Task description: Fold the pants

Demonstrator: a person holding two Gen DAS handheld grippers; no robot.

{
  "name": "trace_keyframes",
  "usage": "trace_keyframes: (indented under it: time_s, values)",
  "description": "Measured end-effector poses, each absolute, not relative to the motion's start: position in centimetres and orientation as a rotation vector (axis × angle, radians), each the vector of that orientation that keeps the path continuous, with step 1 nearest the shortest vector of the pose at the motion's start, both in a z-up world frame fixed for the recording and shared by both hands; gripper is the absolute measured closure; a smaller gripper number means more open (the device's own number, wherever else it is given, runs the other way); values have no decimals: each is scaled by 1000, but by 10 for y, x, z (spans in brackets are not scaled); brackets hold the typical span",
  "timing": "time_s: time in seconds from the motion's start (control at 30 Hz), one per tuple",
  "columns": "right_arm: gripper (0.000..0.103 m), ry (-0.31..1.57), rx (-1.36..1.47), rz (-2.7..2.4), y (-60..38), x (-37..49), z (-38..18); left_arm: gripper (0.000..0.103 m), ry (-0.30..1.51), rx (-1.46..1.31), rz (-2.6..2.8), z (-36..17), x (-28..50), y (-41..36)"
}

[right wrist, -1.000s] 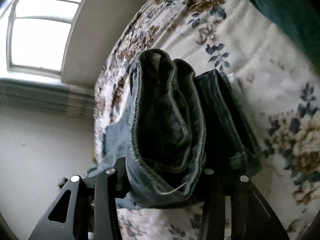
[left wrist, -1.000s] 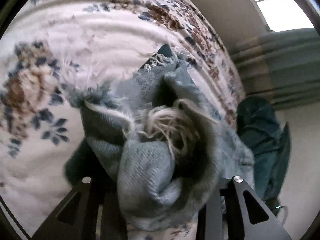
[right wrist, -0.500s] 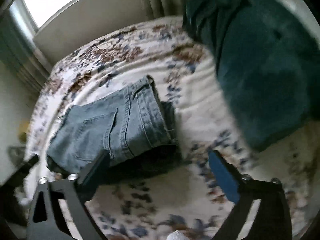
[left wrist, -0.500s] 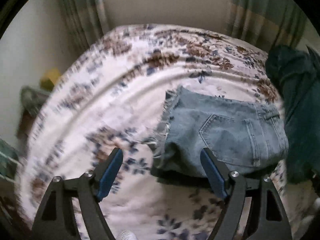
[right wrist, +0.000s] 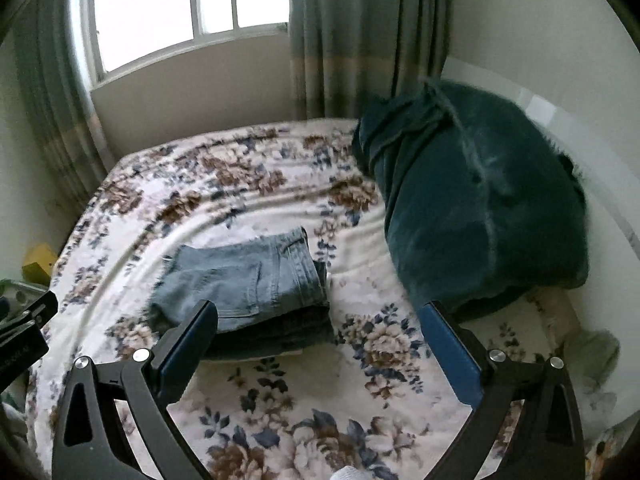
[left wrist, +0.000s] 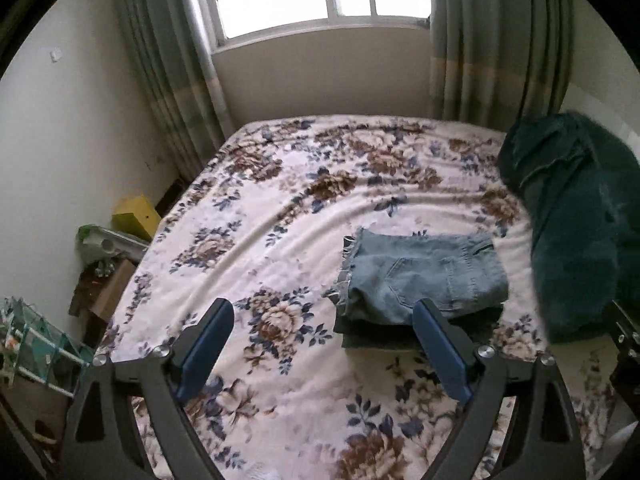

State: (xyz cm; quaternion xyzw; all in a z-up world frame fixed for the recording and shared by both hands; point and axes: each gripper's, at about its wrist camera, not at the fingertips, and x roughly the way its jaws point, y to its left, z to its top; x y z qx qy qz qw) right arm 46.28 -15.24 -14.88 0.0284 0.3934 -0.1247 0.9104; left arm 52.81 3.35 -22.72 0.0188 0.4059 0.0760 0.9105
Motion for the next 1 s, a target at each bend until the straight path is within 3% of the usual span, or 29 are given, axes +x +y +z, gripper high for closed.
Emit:
trace_keyframes:
  time_s: [0.53,0.73,0.83,1.0]
  values:
    - [0,579,34,-134,-130,232,52,12,672,22,148,-85,339,27]
    - [0,556,28,-93,-133,174,85,12,658,-6,144,-64,284,20]
    - [0,559,9,-97,-133,151,93,1,658,-46,125,-62,268,22]
    - [0,583,1,-111,-137,126,100,0,658,-71,131,-61,252,25]
